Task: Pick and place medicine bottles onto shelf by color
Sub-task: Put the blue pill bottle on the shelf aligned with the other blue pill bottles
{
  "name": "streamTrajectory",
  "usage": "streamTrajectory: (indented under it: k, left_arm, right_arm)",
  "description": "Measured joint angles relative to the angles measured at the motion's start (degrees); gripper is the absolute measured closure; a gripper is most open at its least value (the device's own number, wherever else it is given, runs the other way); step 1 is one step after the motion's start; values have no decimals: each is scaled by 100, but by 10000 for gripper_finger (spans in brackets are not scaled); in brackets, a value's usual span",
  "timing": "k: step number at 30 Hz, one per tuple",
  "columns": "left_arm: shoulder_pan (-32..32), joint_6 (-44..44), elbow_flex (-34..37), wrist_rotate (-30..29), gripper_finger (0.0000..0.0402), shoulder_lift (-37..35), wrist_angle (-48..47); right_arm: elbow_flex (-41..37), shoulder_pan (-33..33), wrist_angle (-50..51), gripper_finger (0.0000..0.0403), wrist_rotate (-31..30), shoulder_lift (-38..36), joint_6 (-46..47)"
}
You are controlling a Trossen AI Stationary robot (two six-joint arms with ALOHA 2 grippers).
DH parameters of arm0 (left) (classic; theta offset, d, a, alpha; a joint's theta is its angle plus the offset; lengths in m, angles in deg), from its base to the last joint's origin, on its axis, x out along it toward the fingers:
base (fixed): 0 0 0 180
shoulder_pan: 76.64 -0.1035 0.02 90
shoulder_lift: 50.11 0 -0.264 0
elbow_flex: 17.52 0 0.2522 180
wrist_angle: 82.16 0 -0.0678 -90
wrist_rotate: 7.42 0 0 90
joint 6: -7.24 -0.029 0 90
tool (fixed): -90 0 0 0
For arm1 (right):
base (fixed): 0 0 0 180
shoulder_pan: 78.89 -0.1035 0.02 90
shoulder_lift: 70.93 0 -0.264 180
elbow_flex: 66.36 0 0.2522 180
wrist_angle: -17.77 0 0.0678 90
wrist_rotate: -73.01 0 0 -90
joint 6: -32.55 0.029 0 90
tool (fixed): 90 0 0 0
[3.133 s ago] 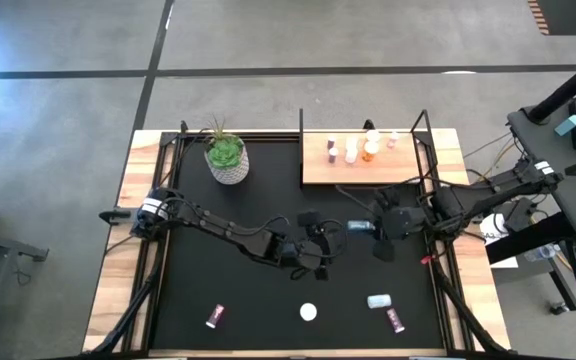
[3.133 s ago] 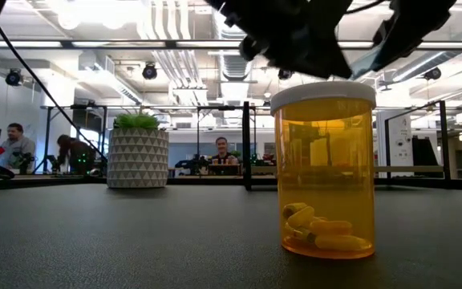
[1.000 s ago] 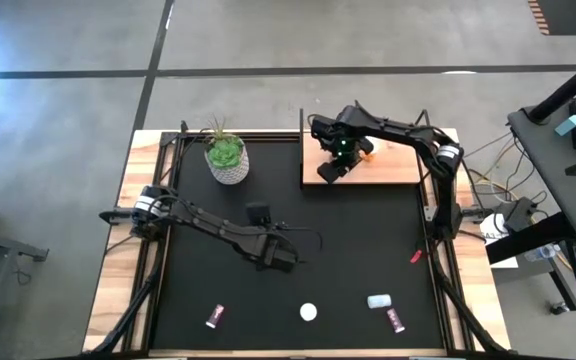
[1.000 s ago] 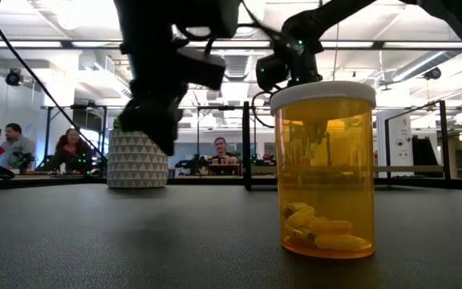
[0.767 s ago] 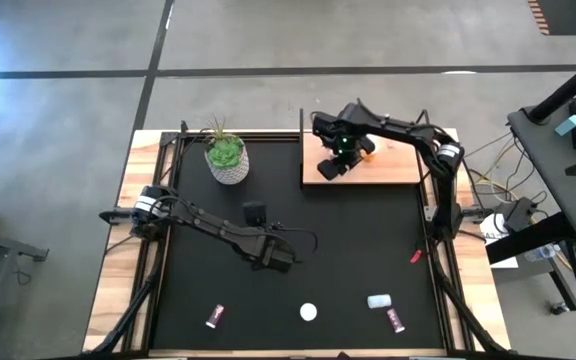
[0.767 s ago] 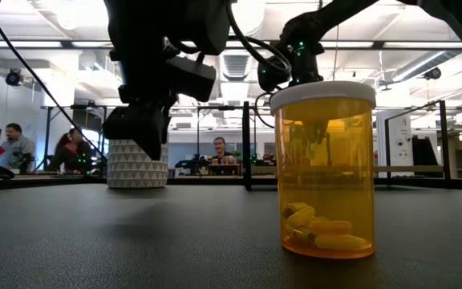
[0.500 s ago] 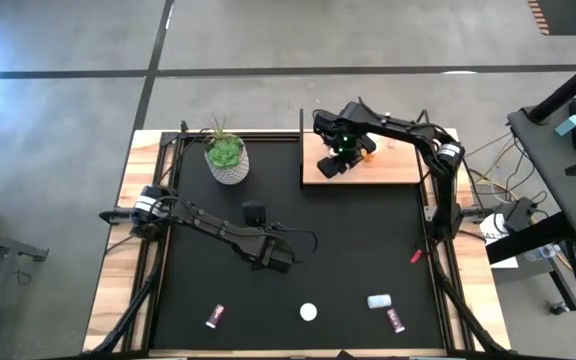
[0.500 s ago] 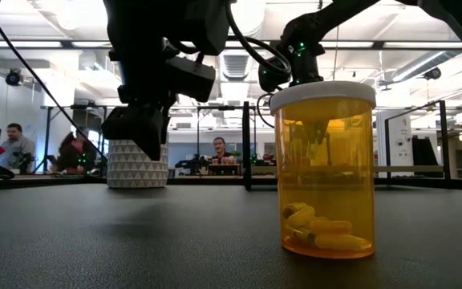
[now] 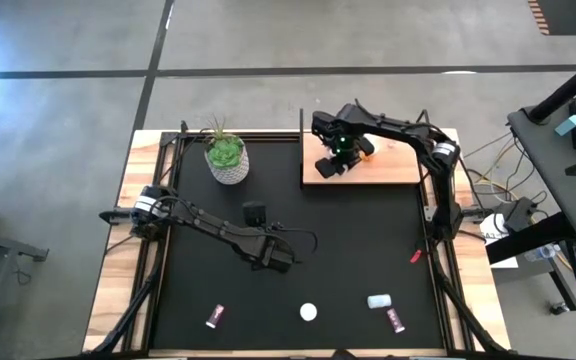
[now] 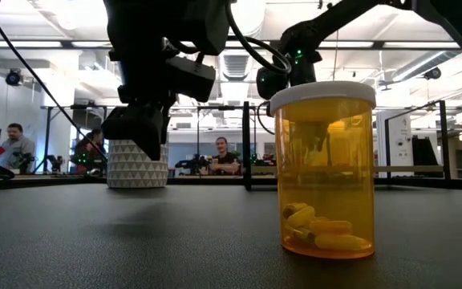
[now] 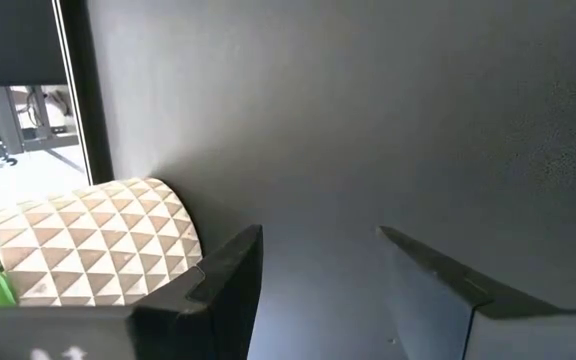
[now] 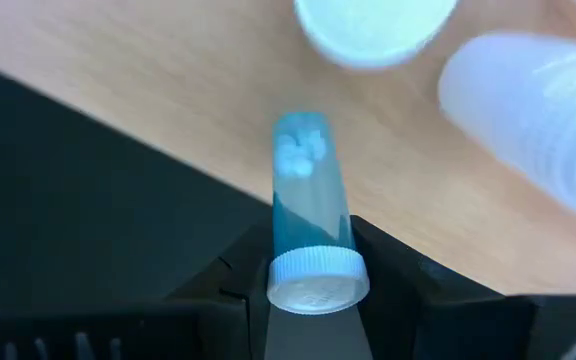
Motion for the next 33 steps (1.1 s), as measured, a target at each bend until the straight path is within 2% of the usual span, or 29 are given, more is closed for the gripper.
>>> streamTrajectory:
  k: [8, 16, 20, 24, 27, 33]
  left_arm:
    - [0, -2, 0, 0, 224, 0, -4]
    - [0, -3, 0, 0, 224, 0, -2]
    - [-5, 27, 14, -81, 224, 0, 220]
    - [-20, -38, 52, -475, 224, 0, 1015]
    - [-20, -418, 53, -821, 224, 2, 1703]
    - [-51, -866, 86, -2473, 224, -144, 3287]
  right_arm:
    - [-7, 37, 23, 296, 69, 227, -85]
    - [-4, 87, 104, 296, 64, -89, -260]
    - [-4, 2, 461, 296, 42, -368, -459]
    - [-4, -336, 601, 296, -53, -825, -745]
    - [-4, -688, 626, 296, -166, -1198, -787]
    - [-50, -1560, 834, 296, -815, -2123, -705]
